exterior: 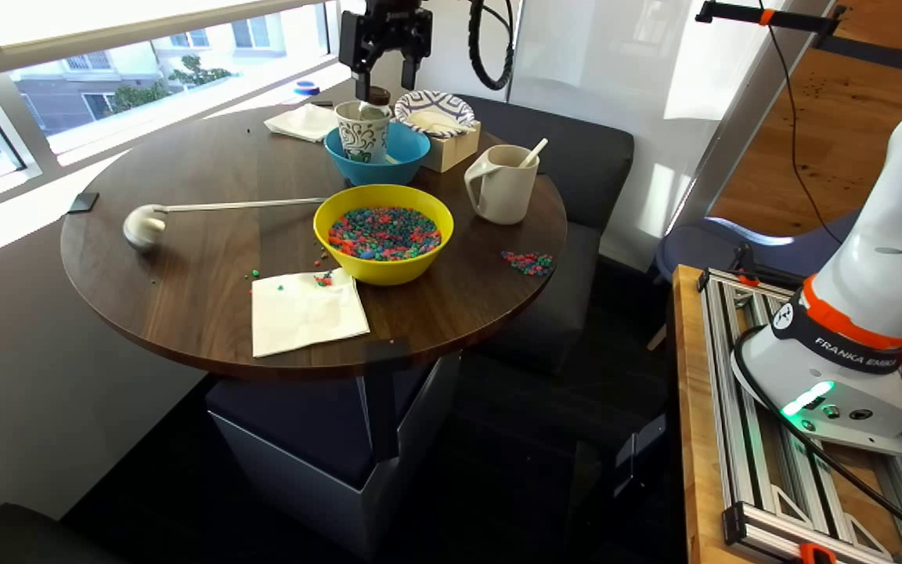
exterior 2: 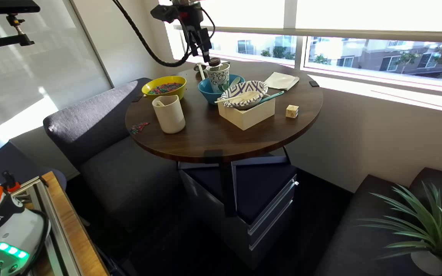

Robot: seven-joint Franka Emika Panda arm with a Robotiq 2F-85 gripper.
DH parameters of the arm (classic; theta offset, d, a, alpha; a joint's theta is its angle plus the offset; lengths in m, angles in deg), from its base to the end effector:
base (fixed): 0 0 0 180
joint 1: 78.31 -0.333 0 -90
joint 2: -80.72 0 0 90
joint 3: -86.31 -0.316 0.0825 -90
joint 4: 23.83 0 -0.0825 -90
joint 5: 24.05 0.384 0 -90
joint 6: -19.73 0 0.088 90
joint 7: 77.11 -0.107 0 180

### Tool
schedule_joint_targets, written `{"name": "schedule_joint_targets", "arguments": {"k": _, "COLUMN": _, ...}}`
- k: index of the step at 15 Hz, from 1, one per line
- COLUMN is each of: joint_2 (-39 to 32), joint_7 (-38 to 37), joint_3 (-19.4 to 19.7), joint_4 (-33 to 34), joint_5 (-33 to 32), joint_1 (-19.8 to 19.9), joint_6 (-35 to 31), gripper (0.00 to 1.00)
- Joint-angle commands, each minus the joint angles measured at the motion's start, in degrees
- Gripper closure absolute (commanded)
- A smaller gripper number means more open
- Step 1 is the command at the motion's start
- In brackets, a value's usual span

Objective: Place the bottle with a brown lid on the table

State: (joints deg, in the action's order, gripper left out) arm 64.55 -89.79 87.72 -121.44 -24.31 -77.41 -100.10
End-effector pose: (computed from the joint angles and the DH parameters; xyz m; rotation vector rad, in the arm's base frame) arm 0.6502 -0.0251 0.4371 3.1098 -0.4038 0.1667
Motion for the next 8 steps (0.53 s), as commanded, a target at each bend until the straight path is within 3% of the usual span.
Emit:
{"name": "schedule_joint_targets", "arguments": {"k": 1, "joint_2": -5.66, "joint_7": -2.8, "joint_3": 1.55, "joint_4": 6.94, "joint_5": 1.69, "joint_1": 0.86, "joint_6": 0.87, "gripper": 0.0}}
{"name": "schedule_joint_targets", "arguments": {"k": 8, "joint_2": -4.5, "joint_7": -0.24, "joint_3": 1.34, "joint_4": 5.29, "joint_5": 2.35, "joint_1": 1.06, "joint_6": 0.24, "gripper": 0.0}}
